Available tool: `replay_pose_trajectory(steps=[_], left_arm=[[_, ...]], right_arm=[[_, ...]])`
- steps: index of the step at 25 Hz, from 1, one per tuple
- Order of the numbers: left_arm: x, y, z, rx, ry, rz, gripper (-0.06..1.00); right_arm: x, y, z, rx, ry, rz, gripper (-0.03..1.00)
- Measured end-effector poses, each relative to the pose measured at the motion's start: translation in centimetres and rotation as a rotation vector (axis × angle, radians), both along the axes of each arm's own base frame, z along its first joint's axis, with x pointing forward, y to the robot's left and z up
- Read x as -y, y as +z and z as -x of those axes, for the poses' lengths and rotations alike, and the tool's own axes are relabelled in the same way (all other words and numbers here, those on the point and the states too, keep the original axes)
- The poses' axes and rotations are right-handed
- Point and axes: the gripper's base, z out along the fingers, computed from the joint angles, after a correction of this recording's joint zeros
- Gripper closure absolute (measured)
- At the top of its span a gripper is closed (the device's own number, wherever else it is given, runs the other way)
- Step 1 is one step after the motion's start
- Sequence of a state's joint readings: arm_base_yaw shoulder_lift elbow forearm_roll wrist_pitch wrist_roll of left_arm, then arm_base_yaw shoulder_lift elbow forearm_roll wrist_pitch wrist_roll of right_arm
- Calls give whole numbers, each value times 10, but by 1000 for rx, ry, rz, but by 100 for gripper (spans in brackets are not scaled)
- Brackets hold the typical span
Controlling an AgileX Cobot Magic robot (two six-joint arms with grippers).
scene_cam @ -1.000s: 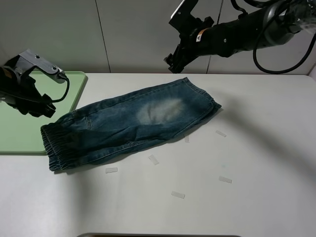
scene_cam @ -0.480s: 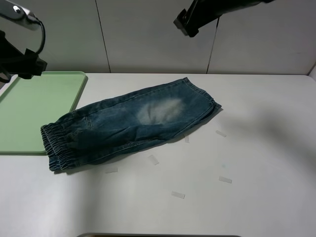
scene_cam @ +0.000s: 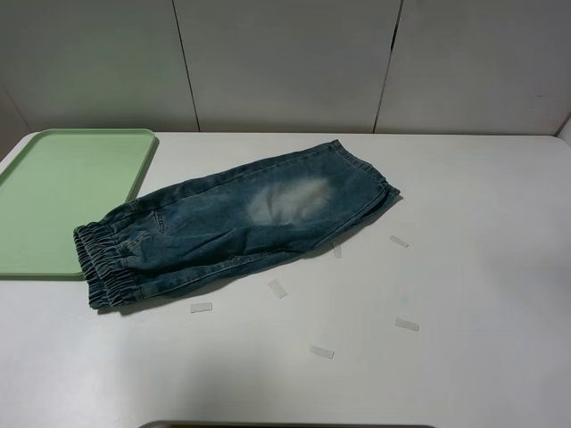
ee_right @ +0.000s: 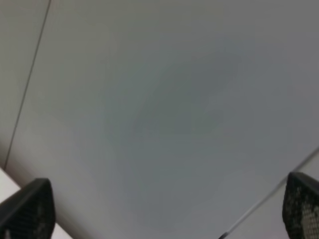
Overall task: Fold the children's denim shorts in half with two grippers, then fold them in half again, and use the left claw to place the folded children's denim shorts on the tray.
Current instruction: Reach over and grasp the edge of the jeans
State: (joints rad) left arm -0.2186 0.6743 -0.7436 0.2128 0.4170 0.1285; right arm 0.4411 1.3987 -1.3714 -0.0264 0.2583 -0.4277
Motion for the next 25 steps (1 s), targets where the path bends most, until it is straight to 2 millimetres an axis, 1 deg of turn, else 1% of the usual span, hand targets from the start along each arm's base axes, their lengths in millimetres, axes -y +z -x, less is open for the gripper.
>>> replay_pose_trajectory(steps=[3,5,8,10,13,16,18,22,25], left_arm=[[-12,13,48,96,19,33,-5],[-19,18,81,146,28,68,-5],[-26,23,119,217,19,135,-5],[-28,23,135,243,8,168,-5],[-26,19,146,205,-26,227,-5],[-18,9,151,74,-86,295,-5],[-14,3,153,-3,-117,297,-5],[-12,-16,151,-132,-136,223,-5],[-10,-35,143,-208,-137,194,-5]], right_arm=[[10,21,21,34,-2,-51,27],[16,36,37,63,0,-91,27],[26,52,57,104,4,-127,27],[31,61,69,129,6,-143,27],[38,71,83,161,8,-159,27],[43,78,95,186,10,-176,27],[46,83,102,200,13,-189,27],[51,89,113,219,19,-220,27],[53,92,118,223,24,-238,27]])
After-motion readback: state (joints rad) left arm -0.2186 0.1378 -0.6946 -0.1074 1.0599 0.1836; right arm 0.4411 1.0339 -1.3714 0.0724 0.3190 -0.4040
